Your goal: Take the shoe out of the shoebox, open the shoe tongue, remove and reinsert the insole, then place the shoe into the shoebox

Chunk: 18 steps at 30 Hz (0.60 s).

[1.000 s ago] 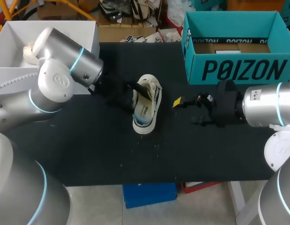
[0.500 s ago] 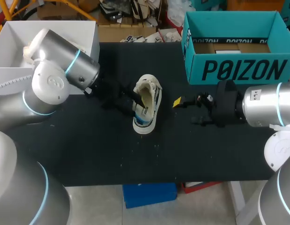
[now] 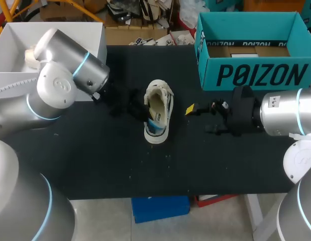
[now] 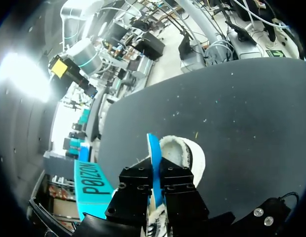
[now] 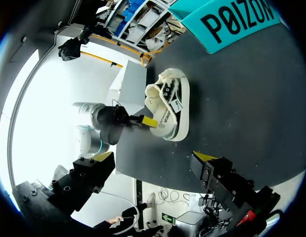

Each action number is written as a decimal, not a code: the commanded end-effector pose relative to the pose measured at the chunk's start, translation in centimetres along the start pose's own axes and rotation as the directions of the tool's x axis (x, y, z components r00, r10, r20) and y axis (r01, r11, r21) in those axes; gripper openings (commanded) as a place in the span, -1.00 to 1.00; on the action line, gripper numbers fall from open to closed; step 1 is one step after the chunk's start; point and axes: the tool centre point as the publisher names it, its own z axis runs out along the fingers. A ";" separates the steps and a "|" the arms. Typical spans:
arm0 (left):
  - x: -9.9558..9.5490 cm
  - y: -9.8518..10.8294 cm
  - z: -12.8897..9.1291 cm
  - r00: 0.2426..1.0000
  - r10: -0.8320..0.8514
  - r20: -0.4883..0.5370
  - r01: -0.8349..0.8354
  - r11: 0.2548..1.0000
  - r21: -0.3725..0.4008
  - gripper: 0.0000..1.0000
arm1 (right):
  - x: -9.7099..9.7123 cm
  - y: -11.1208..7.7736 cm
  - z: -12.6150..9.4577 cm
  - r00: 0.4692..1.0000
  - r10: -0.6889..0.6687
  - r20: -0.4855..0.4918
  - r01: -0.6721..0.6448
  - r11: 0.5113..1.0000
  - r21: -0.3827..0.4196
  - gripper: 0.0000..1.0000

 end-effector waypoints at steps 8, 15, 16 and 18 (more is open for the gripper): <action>0.2 1.2 0.7 1.000 -0.005 -0.014 0.004 1.000 -0.020 -1.00 | 0.0 0.0 0.0 1.000 0.000 0.001 0.000 1.000 0.001 1.00; 0.0 2.3 0.8 1.000 -0.007 -0.029 0.005 0.998 -0.058 -1.00 | 0.0 0.0 0.0 1.000 0.000 0.001 0.000 1.000 0.001 1.00; -0.1 2.4 0.8 0.999 -0.004 -0.034 0.002 0.998 -0.062 -1.00 | 0.0 0.0 0.0 1.000 0.000 0.001 0.000 1.000 0.001 1.00; -0.3 2.4 0.8 0.999 -0.002 -0.041 -0.001 0.998 -0.070 -1.00 | 0.0 0.0 0.0 1.000 0.000 0.001 0.000 1.000 0.001 1.00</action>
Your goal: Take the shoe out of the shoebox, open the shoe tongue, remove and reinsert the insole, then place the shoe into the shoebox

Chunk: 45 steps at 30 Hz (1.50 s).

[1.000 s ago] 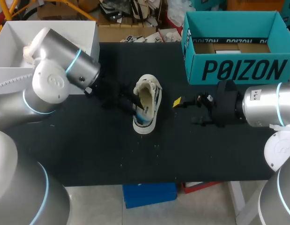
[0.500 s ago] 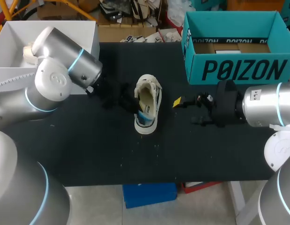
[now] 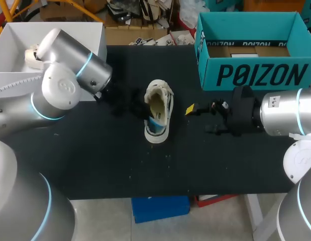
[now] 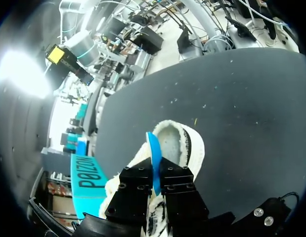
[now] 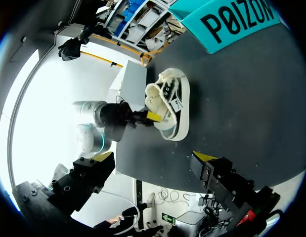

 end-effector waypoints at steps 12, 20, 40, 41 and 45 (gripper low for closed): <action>-0.5 0.5 1.0 0.997 -0.009 -0.073 0.006 0.999 -0.034 -1.00 | 0.0 0.0 0.0 1.000 0.000 0.001 0.000 1.000 0.001 1.00; -0.6 -0.8 0.8 0.996 -0.002 -0.086 0.002 1.000 0.000 1.00 | 0.0 0.0 0.0 1.000 0.000 0.001 0.000 1.000 0.001 1.00; -2.7 -2.7 -2.1 0.954 0.173 -0.244 -0.192 0.980 -0.057 -1.00 | 0.0 0.0 0.0 1.000 0.000 0.001 0.000 1.000 0.001 1.00; -2.5 -2.8 -1.9 0.947 0.174 -0.269 -0.195 0.979 -0.052 -1.00 | 0.0 0.0 0.0 1.000 0.000 0.001 0.000 1.000 0.001 1.00; -1.3 -2.6 -1.3 0.920 0.178 -0.348 -0.207 0.977 -0.047 -1.00 | 0.0 0.0 0.0 1.000 0.000 0.001 0.000 1.000 0.001 1.00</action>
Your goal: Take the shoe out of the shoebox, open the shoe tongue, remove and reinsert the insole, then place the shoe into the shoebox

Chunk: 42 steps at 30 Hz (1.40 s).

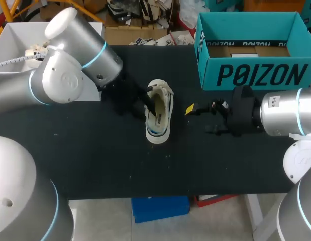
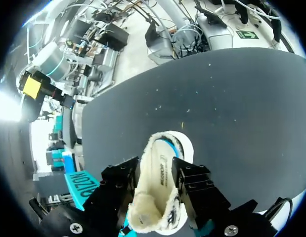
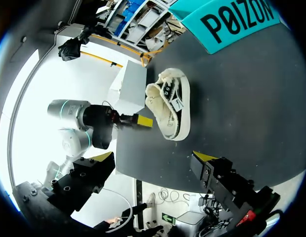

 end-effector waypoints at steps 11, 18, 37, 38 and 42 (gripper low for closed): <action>1.0 0.1 1.9 0.987 -0.023 -0.157 0.025 1.000 0.012 -1.00 | 0.0 0.0 0.0 1.000 0.000 0.001 0.000 1.000 0.001 1.00; 1.3 0.3 3.1 0.982 -0.023 -0.187 0.027 0.999 0.018 -1.00 | 0.0 0.0 0.0 1.000 0.000 0.001 0.000 1.000 0.001 1.00; 2.0 0.9 6.0 0.962 0.003 -0.273 0.009 0.999 0.041 -1.00 | 0.0 0.0 0.0 1.000 0.000 0.001 0.000 1.000 0.001 1.00; 2.0 0.9 6.1 0.961 0.003 -0.277 0.010 0.999 0.043 -1.00 | 0.0 0.0 0.0 1.000 0.000 0.001 0.000 1.000 0.001 1.00; 2.2 1.2 6.7 0.957 0.002 -0.292 0.013 0.999 0.048 -1.00 | 0.0 0.0 0.0 1.000 0.000 0.001 0.000 1.000 0.001 1.00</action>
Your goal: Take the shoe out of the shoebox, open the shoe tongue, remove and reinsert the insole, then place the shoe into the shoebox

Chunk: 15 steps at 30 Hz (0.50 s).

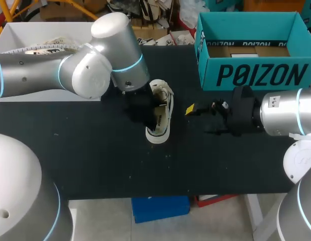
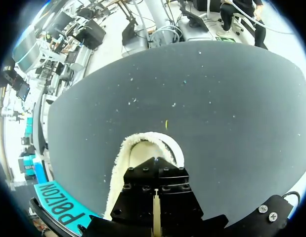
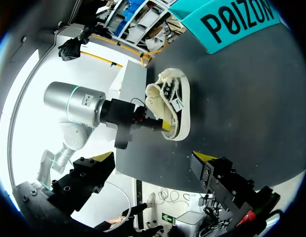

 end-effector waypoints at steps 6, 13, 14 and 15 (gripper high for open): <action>-0.7 1.0 1.7 0.999 0.007 -0.039 -0.006 1.000 0.007 -1.00 | 0.0 0.0 0.0 1.000 0.000 0.001 0.000 1.000 0.001 1.00; -1.3 1.1 1.5 0.999 0.011 -0.041 -0.011 1.000 0.007 -1.00 | 0.0 0.0 0.0 1.000 0.000 0.001 0.000 1.000 0.001 1.00; -1.3 0.9 1.2 0.999 0.008 -0.034 -0.008 1.000 0.008 -1.00 | 0.0 0.0 0.0 1.000 0.000 0.001 0.000 1.000 0.001 1.00; -1.4 0.8 0.9 1.000 0.003 -0.023 -0.003 1.000 0.010 -1.00 | 0.0 0.0 0.0 1.000 0.000 0.001 0.000 1.000 0.001 1.00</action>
